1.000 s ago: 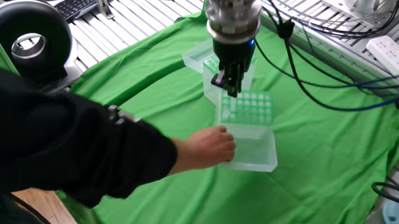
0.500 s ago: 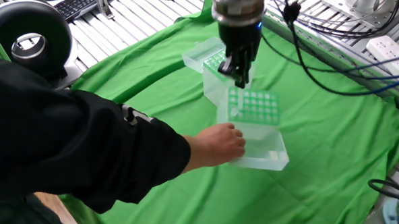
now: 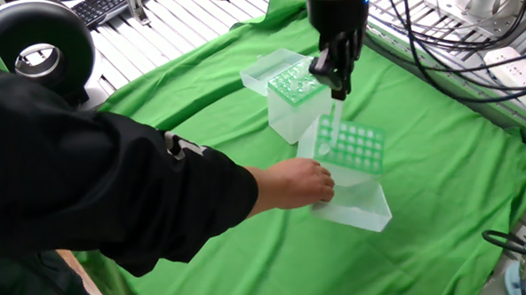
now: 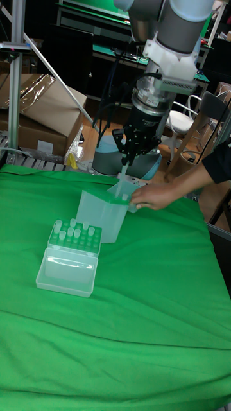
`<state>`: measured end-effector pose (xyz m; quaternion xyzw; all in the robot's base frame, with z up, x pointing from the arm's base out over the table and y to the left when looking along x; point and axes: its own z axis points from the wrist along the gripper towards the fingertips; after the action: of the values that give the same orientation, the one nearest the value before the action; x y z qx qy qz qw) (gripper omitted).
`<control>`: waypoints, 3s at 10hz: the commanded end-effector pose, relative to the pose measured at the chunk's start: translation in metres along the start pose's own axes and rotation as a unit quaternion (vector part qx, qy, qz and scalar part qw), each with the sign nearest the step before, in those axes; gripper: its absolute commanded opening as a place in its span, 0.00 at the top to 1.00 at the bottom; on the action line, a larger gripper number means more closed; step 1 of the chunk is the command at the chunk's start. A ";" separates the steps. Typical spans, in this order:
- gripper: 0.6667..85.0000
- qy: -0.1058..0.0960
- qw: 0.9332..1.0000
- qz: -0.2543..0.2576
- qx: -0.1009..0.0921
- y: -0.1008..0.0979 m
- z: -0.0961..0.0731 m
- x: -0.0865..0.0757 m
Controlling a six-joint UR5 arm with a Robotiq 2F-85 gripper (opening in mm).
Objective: Insert a large pipette tip into the holder for large pipette tips
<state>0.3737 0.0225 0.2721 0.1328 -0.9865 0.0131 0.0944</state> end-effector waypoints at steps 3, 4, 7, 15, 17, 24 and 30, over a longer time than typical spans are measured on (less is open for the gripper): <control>1.00 -0.067 0.998 -0.016 0.010 -0.010 -0.011 -0.030; 1.00 -0.097 0.995 -0.014 0.024 -0.017 -0.014 -0.046; 1.00 -0.056 0.998 -0.016 0.038 -0.025 -0.011 -0.025; 1.00 -0.073 0.993 -0.085 0.045 -0.076 -0.018 -0.054; 1.00 -0.063 0.996 -0.064 0.025 -0.067 -0.015 -0.048; 1.00 -0.048 0.997 -0.045 0.036 -0.072 -0.017 -0.043; 1.00 -0.037 0.997 -0.043 0.047 -0.064 -0.040 -0.092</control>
<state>0.4595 -0.0191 0.2981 0.1748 -0.9817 0.0478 0.0594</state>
